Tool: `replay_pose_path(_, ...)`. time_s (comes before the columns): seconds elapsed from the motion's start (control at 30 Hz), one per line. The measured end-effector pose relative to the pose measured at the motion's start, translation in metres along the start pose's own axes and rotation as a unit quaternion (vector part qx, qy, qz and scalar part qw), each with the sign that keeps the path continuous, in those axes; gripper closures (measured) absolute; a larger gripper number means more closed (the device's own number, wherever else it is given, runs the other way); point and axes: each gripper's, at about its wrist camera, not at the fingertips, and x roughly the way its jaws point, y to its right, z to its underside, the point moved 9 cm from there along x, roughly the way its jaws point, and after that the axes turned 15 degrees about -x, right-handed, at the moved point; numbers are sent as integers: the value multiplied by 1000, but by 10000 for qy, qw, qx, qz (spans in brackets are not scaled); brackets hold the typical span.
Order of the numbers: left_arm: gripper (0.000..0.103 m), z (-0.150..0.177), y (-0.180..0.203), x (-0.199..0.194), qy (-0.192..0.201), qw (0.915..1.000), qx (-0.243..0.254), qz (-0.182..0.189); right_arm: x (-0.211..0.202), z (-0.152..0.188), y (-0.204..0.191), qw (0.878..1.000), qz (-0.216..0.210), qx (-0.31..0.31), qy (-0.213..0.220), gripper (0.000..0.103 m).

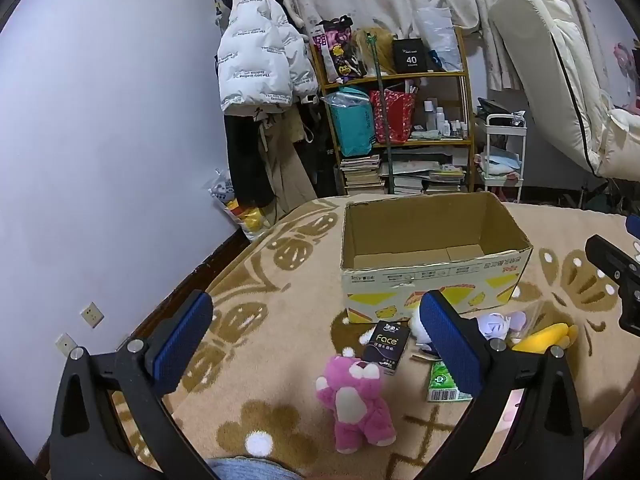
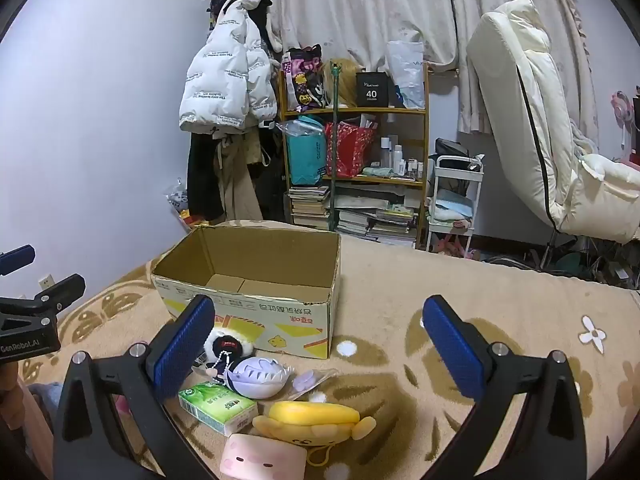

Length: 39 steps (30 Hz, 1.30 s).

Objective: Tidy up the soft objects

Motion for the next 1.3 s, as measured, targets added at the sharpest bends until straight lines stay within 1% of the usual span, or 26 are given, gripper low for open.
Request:
replay_pose_path(0.23,1,3,2,8,-57,9999,100,87,1,1,0,10000,-5,2,-27,0)
replay_pose_path(0.43,1,3,4,16,-24,9998,178,99,0,0,-1,10000,-1,-15,-25,0)
replay_pose_path(0.5,1,4,3,12,-61,9999,82,70,1,0,-1,10000,-10,0,-25,0)
replay_pose_path(1.3,1,4,2,4,-22,9999,100,41,2,1,-2,10000,-3,-19,-49,0)
